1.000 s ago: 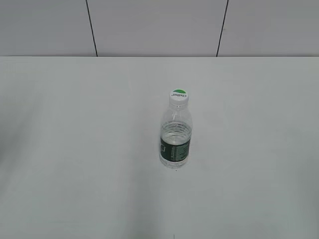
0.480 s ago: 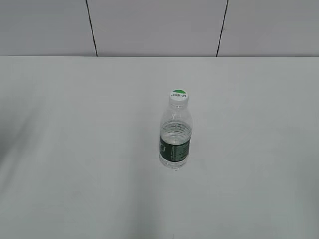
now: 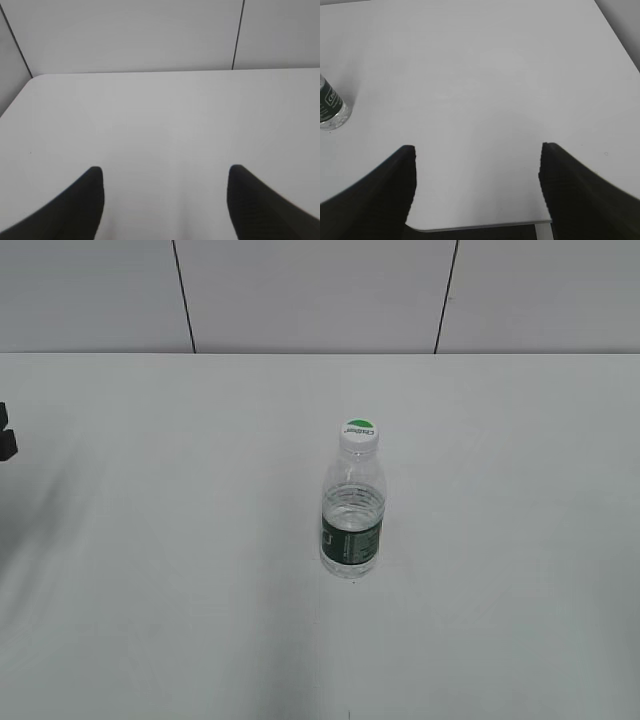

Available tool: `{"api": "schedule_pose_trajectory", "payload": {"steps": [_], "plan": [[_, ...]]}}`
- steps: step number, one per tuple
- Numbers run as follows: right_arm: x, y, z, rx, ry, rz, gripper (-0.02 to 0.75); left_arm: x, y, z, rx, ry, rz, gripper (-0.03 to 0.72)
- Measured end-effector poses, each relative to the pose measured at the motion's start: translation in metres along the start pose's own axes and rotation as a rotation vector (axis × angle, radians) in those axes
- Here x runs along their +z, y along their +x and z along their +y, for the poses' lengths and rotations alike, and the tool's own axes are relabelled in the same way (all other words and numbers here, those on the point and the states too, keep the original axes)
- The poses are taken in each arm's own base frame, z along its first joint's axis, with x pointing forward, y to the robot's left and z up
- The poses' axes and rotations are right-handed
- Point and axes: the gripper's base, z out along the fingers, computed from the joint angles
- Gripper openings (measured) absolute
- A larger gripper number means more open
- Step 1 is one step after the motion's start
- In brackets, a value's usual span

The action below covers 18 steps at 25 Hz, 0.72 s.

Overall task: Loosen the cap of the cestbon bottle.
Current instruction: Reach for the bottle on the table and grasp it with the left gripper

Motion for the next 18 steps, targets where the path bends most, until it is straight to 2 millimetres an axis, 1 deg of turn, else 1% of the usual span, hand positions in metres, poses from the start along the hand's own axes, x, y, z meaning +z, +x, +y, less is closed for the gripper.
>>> {"api": "schedule_pose_trajectory", "payload": {"steps": [6,9,11,14,18], "plan": [[0.000,0.000,0.000,0.000,0.000,0.000,0.588,0.009,0.016,0.000,0.001,0.003,0.063,0.465],[0.000,0.000,0.000,0.000,0.000,0.000,0.588,0.014,0.023,-0.004,0.040,0.042,0.077,0.465],[0.000,0.000,0.000,0.000,0.000,0.000,0.588,0.016,0.025,-0.009,0.092,0.101,0.058,0.465],[0.000,0.000,0.000,0.000,0.000,0.000,0.588,0.020,0.027,-0.022,0.188,0.239,-0.022,0.465],[0.000,0.000,0.000,0.000,0.000,0.000,0.588,0.022,0.035,-0.040,0.252,0.428,-0.117,0.465]]}}
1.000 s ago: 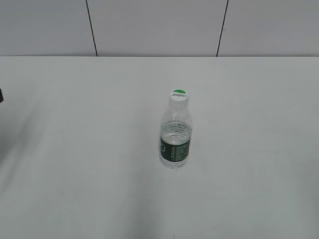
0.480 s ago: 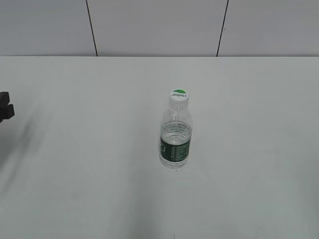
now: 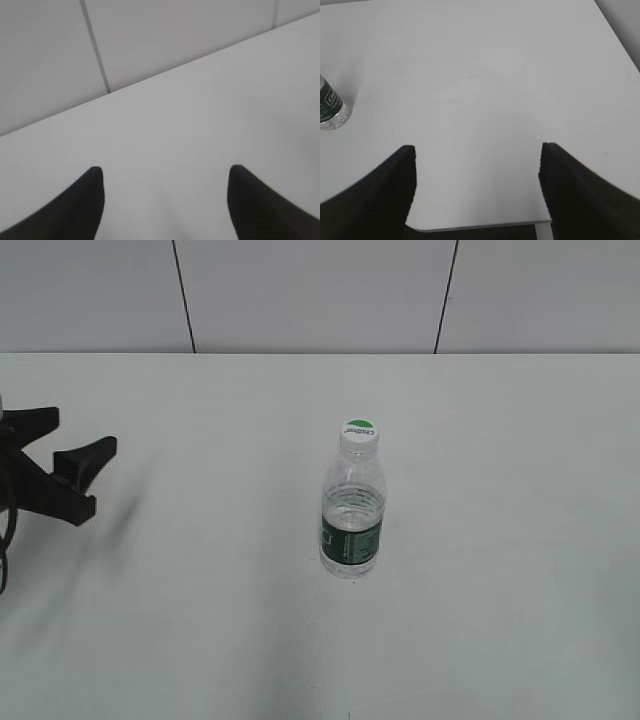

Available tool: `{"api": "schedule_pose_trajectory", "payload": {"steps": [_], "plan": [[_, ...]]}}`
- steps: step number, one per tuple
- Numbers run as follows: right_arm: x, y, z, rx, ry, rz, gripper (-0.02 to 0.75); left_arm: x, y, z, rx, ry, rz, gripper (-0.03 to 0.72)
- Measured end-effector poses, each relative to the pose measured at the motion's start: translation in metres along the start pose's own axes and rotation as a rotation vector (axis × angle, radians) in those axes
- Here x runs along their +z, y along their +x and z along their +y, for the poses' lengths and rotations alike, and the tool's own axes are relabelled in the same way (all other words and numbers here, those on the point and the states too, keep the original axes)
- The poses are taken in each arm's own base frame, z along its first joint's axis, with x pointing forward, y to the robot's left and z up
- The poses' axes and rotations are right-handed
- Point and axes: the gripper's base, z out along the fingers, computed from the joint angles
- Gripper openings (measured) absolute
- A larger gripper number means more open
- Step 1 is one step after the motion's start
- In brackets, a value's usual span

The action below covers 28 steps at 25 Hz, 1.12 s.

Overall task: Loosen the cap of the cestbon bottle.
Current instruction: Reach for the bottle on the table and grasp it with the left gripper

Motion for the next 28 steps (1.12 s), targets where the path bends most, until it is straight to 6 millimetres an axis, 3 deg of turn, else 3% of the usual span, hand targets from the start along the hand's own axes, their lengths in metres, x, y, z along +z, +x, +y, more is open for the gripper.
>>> {"api": "schedule_pose_trajectory", "payload": {"steps": [9,18,23,28], "plan": [[0.000,0.000,0.000,0.000,0.000,0.000,0.588,0.017,0.036,-0.031,-0.099,0.378,0.043,0.465],[0.000,0.000,0.000,0.000,0.000,0.000,0.588,0.041,0.028,-0.042,0.008,0.726,-0.001,0.487],[0.000,0.000,0.000,0.000,0.000,0.000,0.588,0.056,0.033,-0.066,0.048,0.867,0.008,0.557],[0.000,0.000,0.000,0.000,0.000,0.000,0.588,0.076,0.021,-0.083,0.036,0.883,-0.024,0.568]]}}
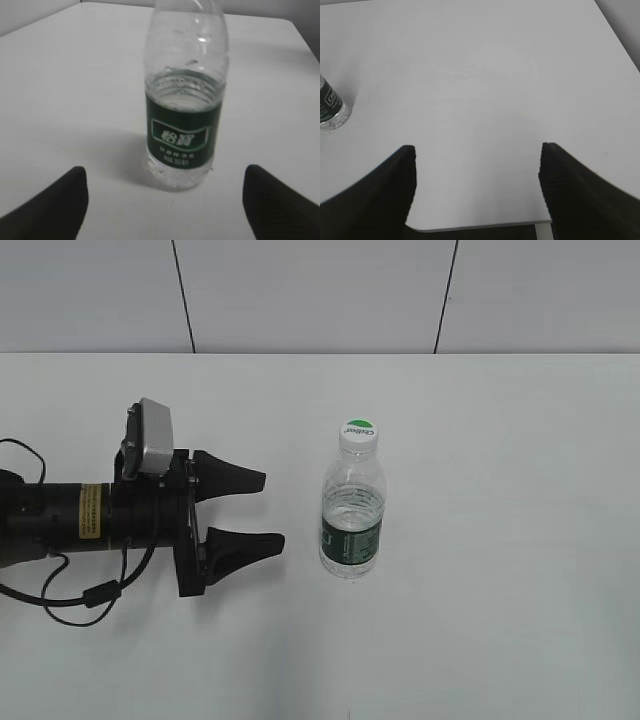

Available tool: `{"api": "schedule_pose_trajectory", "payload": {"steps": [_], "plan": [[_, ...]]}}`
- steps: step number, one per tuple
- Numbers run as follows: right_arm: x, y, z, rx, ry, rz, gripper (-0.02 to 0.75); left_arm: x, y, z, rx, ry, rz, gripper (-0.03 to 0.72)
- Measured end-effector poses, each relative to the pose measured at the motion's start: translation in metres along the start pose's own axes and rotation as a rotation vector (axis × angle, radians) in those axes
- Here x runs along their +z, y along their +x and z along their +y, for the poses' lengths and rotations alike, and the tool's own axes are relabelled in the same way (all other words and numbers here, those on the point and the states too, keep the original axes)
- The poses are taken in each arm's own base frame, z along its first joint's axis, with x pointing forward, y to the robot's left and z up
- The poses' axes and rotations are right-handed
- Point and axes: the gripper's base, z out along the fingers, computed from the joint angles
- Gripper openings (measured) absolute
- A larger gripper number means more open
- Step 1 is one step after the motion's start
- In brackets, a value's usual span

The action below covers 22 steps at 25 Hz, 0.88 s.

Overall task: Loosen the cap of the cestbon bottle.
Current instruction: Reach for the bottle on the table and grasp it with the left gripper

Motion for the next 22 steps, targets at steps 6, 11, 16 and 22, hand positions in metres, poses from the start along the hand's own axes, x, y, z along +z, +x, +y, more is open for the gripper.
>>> {"api": "schedule_pose_trajectory", "payload": {"steps": [6,11,16,22], "plan": [[0.000,0.000,0.000,0.000,0.000,0.000,0.588,0.024,-0.002,0.005,-0.050,0.021,-0.020,0.570],[0.000,0.000,0.000,0.000,0.000,0.000,0.588,0.043,-0.007,0.006,-0.022,0.063,-0.032,0.578],[0.000,0.000,0.000,0.000,0.000,0.000,0.588,0.063,-0.008,0.005,-0.001,0.109,-0.039,0.578],[0.000,0.000,0.000,0.000,0.000,0.000,0.588,0.081,-0.011,0.000,0.027,0.147,-0.040,0.580]]}}
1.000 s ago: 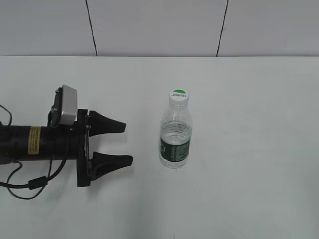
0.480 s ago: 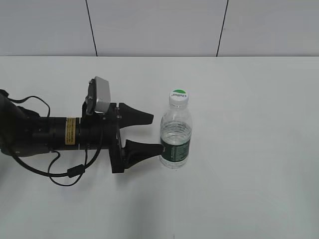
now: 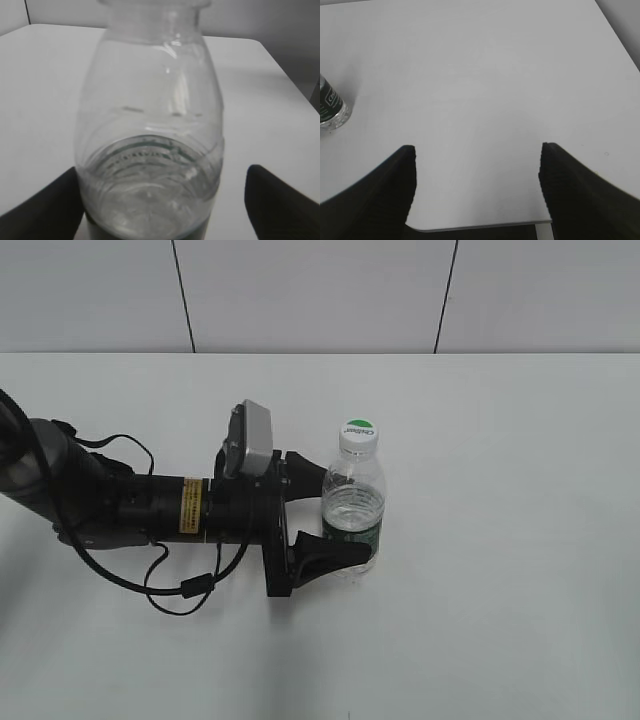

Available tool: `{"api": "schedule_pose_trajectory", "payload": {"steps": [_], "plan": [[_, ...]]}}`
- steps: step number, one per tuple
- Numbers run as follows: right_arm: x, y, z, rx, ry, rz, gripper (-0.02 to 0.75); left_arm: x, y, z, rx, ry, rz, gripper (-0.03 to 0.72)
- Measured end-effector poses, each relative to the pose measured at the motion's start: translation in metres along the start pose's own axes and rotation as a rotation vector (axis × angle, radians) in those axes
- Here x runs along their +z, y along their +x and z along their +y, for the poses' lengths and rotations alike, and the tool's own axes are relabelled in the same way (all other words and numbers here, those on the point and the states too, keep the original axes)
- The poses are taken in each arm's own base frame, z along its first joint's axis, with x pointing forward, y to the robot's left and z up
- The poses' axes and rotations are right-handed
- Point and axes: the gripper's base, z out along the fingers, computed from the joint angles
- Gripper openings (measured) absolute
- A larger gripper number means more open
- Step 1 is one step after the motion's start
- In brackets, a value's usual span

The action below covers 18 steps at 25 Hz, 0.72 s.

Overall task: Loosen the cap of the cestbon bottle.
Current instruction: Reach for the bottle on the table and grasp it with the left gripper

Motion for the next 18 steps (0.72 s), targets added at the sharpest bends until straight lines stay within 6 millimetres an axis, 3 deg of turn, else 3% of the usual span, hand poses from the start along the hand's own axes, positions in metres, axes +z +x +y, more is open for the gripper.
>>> {"api": "schedule_pose_trajectory", "payload": {"steps": [9,18], "plan": [[0.0000,0.0000,0.0000,0.000,0.000,0.000,0.588,0.0034,0.0019,-0.0007,0.003,-0.007,0.032,0.571],[0.0000,0.0000,0.0000,0.000,0.000,0.000,0.588,0.0034,0.0025,0.0020,-0.006,-0.035,0.039,0.405]]}}
